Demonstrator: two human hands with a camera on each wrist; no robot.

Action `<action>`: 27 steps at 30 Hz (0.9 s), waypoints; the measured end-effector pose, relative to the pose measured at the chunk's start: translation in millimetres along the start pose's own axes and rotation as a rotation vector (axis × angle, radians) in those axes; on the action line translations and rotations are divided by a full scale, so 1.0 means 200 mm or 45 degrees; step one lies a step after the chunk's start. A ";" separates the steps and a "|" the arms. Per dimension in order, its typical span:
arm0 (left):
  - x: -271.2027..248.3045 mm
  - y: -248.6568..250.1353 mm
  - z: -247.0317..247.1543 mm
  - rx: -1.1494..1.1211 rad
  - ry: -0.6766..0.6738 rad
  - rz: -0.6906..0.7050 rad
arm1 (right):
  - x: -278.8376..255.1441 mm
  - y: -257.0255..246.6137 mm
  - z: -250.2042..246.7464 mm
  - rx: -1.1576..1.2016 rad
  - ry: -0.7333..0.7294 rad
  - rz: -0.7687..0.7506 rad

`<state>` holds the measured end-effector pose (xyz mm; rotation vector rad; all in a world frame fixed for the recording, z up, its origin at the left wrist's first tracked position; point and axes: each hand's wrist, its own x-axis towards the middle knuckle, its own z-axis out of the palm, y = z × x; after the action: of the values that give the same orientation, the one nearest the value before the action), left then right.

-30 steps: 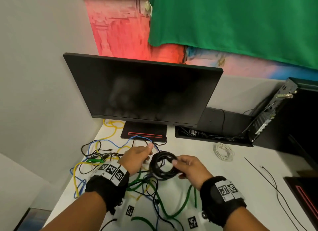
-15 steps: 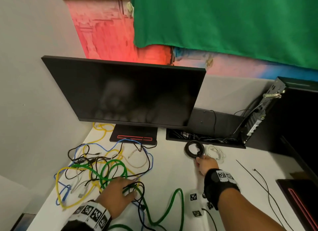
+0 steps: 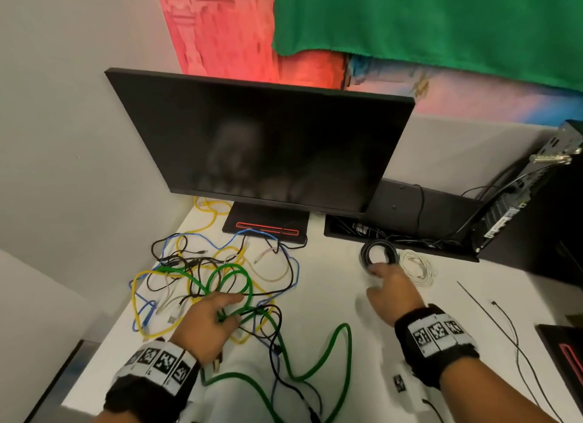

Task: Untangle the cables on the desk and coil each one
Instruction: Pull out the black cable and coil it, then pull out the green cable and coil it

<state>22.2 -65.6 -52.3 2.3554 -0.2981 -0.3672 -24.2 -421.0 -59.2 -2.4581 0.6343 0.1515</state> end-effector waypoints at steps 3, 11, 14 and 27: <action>-0.01 0.03 0.00 0.020 -0.079 0.004 | -0.20 -0.08 0.09 -0.197 -0.561 -0.514; -0.06 0.27 0.01 -0.099 -0.538 0.455 | -0.36 -0.47 -0.05 0.261 -0.409 -0.657; 0.00 0.31 -0.02 -0.240 -0.338 0.369 | -0.39 -0.63 -0.24 0.502 -0.134 -0.711; 0.28 0.36 -0.62 -0.528 0.052 0.432 | -0.40 -0.67 -0.49 0.251 0.312 -0.616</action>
<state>108.2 -56.7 74.1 1.8628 -0.5373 -0.1936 -35.0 -349.1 109.1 -2.3758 0.1271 -0.3887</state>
